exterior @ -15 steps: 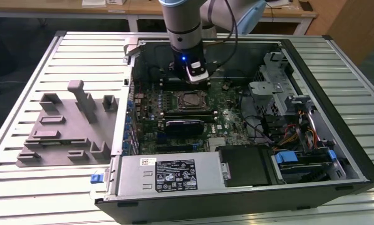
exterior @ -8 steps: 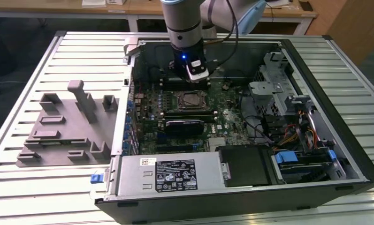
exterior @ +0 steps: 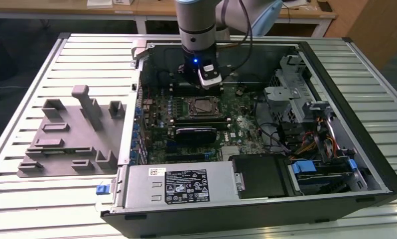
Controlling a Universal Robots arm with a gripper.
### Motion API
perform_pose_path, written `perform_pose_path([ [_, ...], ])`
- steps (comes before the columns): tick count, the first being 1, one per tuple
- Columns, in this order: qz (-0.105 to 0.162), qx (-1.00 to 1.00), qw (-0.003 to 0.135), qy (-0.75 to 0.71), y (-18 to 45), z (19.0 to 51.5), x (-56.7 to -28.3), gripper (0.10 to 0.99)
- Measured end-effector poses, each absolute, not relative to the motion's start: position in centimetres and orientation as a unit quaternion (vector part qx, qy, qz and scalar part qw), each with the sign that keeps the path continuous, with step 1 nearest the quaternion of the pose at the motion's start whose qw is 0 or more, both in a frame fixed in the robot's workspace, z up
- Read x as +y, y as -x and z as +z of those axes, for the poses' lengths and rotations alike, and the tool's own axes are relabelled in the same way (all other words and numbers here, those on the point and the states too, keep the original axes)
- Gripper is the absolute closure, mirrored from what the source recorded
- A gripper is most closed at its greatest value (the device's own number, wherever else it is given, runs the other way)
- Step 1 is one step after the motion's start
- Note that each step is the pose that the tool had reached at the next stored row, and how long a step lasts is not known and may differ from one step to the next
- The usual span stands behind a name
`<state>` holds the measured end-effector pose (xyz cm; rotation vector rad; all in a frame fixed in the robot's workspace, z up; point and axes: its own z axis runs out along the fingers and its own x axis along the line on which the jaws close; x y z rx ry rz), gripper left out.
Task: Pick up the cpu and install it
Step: 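Install the first cpu locking lever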
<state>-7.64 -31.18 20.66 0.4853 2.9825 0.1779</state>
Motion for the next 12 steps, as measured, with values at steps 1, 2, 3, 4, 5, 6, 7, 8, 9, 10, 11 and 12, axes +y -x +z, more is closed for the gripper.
perform_pose_path([
  [1,0.058,0.984,0.053,-0.16,7.6,20.7,-31.3,0.98],
  [2,0.057,0.984,0.049,-0.16,7.5,20.7,-31.4,0.98],
  [3,0.056,0.984,0.046,-0.161,7.4,20.6,-31.6,0.98],
  [4,0.056,0.984,0.045,-0.161,7.4,20.6,-31.8,0.98],
  [5,0.055,0.984,0.044,-0.161,7.4,20.6,-32.0,0.98],
  [6,0.055,0.985,0.042,-0.161,7.3,20.6,-32.2,0.98],
  [7,0.054,0.985,0.041,-0.161,7.3,20.6,-32.5,0.98],
  [8,0.054,0.985,0.041,-0.161,7.2,20.6,-32.7,0.98],
  [9,0.053,0.985,0.041,-0.161,7.2,20.6,-32.8,0.98],
  [10,0.051,0.985,0.041,-0.161,7.2,20.6,-33.0,0.98],
  [11,0.05,0.985,0.041,-0.161,7.2,20.6,-33.2,0.98],
  [12,0.049,0.985,0.041,-0.161,7.2,20.6,-33.4,0.98],
])
